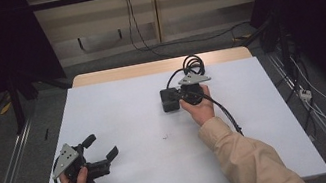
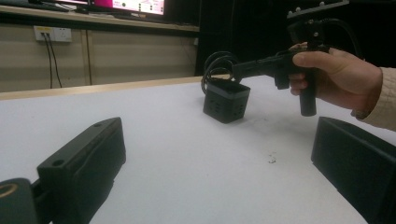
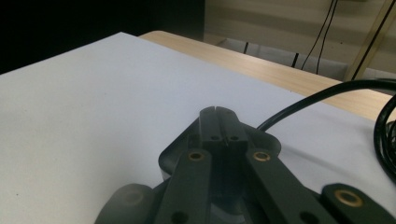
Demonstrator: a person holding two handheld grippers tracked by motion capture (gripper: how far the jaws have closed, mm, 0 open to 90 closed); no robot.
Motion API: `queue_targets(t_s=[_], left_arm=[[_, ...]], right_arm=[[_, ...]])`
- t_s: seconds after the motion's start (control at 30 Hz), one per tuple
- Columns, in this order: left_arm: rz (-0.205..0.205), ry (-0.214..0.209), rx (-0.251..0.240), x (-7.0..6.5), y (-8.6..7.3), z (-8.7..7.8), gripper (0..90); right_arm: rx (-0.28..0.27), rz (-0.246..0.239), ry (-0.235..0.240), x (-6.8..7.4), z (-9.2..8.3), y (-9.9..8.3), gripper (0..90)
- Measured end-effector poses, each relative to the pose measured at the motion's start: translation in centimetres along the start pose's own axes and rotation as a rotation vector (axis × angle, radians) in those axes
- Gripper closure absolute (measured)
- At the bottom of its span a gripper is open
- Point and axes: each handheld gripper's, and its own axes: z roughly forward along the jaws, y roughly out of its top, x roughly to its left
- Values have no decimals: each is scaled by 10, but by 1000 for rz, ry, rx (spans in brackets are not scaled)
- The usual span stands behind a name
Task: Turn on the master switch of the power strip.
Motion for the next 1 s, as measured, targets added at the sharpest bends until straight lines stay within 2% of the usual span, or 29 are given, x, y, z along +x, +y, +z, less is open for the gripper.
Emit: queue_targets(t_s=[0.1,0.13,0.27,0.6,0.8,1.0], left_arm=[[1,-3,0,0,0,0,27],[0,-3,1,0,0,1,27],[0,-3,3,0,0,1,26],[-2,-6,3,-1,0,1,27],[-4,-6,-2,-1,0,2,26],[4,-15,8,-1,0,5,26]], right_arm=[[13,3,-8,-1,0,-1,882],[14,11,-11,-2,-1,-1,837],[14,14,-3,-1,-3,0,771],[27,44,26,1,-7,-1,503],[40,66,43,1,-13,-6,387],[42,77,60,0,-23,-9,326]])
